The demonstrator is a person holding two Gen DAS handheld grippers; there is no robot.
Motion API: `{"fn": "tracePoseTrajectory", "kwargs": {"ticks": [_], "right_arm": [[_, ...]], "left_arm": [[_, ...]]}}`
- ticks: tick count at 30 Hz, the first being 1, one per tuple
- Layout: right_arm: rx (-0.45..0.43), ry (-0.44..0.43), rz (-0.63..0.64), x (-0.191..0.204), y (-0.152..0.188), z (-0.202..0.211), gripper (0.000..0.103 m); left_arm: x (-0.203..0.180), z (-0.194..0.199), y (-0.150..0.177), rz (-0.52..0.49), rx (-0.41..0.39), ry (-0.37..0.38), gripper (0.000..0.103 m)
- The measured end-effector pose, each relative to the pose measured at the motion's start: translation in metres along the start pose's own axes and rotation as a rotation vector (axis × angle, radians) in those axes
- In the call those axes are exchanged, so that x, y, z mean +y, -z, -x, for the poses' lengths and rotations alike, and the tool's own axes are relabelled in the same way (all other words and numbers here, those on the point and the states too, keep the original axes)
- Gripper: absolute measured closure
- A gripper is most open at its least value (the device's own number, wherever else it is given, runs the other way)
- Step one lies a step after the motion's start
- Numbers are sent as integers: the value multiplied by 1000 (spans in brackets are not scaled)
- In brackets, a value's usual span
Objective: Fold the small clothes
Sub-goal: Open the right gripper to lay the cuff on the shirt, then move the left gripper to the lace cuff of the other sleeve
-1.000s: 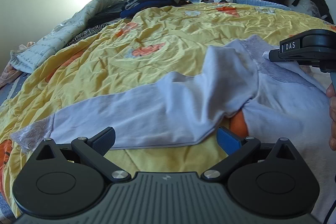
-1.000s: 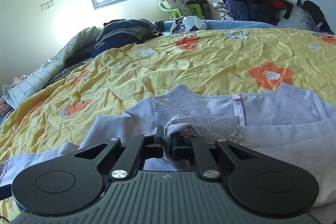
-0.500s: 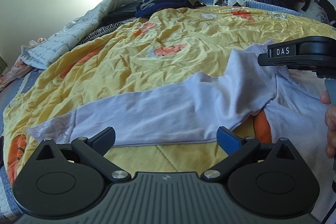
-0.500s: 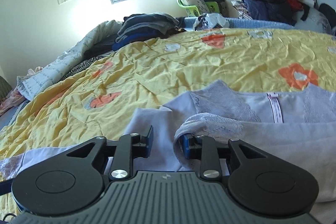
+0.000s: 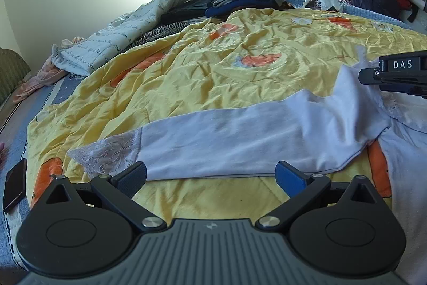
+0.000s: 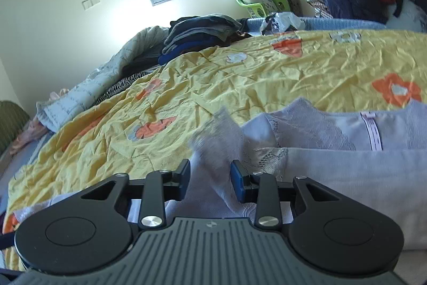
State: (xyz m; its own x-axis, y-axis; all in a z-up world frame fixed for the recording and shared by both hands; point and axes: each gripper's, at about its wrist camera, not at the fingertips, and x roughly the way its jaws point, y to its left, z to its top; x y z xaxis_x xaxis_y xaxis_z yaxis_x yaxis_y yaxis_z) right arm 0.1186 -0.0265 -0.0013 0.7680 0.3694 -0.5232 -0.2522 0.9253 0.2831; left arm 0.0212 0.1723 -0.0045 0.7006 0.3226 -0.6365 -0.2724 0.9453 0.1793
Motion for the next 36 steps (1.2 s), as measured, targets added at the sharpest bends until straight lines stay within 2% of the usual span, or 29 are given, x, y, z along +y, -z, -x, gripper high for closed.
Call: {"fn": "tracePoseTrajectory", "kwargs": {"ticks": [4, 6, 10, 24, 29, 36], "right_arm": [[68, 20, -17, -2, 3, -14, 60], [36, 14, -25, -1, 5, -7, 60], [7, -3, 62, 19, 6, 4, 60], [68, -101, 192, 70, 32, 9, 60], [79, -104, 229, 79, 38, 10, 60], [97, -113, 262, 84, 45, 12, 58]], "left_arm": [[10, 0, 3, 16, 4, -1, 0], [17, 0, 6, 27, 3, -7, 0], [29, -7, 9, 66, 33, -10, 0], [81, -17, 17, 282, 80, 18, 0], [84, -20, 18, 319, 98, 32, 0], [82, -24, 16, 353, 105, 13, 0]]}}
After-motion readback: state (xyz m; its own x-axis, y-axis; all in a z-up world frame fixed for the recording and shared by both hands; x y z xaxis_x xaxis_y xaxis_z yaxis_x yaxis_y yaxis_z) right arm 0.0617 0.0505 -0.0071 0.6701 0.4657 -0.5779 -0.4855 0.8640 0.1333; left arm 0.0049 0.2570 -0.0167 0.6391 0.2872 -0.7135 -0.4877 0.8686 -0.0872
